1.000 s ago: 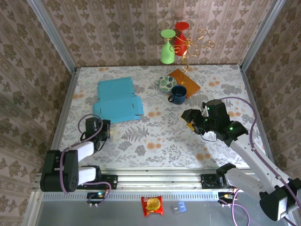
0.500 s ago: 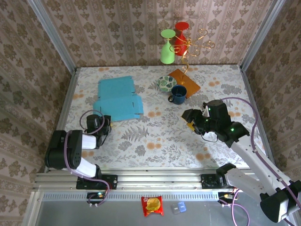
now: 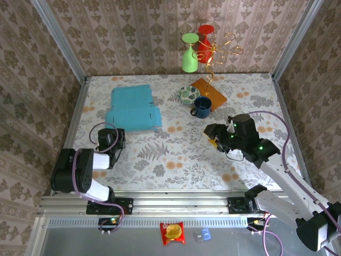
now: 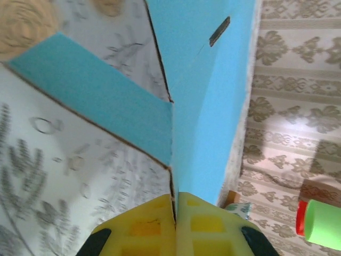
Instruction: Fold the paper box
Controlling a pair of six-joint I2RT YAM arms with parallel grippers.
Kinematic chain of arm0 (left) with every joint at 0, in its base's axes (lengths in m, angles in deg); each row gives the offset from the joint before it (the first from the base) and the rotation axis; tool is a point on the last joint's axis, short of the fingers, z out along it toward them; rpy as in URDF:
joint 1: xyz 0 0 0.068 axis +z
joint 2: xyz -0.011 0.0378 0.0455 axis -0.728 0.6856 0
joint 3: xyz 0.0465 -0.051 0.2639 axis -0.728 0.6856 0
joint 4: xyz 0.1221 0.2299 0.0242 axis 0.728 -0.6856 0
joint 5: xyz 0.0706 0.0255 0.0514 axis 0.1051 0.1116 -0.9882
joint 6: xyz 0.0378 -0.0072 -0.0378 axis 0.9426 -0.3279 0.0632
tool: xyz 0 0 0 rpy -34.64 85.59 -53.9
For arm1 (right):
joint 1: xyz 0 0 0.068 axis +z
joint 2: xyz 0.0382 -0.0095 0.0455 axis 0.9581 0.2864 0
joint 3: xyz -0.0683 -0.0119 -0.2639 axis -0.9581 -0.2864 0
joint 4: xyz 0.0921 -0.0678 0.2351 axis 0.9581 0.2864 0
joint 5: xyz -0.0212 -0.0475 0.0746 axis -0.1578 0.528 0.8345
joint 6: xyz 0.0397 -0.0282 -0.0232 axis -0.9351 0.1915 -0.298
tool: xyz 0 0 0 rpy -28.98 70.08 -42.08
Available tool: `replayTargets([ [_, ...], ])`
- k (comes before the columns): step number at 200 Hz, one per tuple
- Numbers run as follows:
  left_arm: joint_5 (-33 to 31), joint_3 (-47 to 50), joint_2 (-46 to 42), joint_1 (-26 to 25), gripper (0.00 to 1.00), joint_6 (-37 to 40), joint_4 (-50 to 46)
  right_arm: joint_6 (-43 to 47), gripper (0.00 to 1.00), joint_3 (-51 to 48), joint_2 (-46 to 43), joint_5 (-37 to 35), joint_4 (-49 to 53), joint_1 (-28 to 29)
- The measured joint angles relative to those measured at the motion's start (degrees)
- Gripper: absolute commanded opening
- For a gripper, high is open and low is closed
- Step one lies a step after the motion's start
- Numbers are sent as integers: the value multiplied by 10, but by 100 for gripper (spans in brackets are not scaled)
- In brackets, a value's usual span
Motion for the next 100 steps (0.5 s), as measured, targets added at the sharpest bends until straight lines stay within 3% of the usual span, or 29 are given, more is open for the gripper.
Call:
replayTargets([
  [53,-125,-29,-155,-111,0,-8,-102,-158,61,-63,81,-122,-199,136],
  [100,-249,-31,-183,-236,0,-24,-116,-252,61,11,254,-227,-369,237],
])
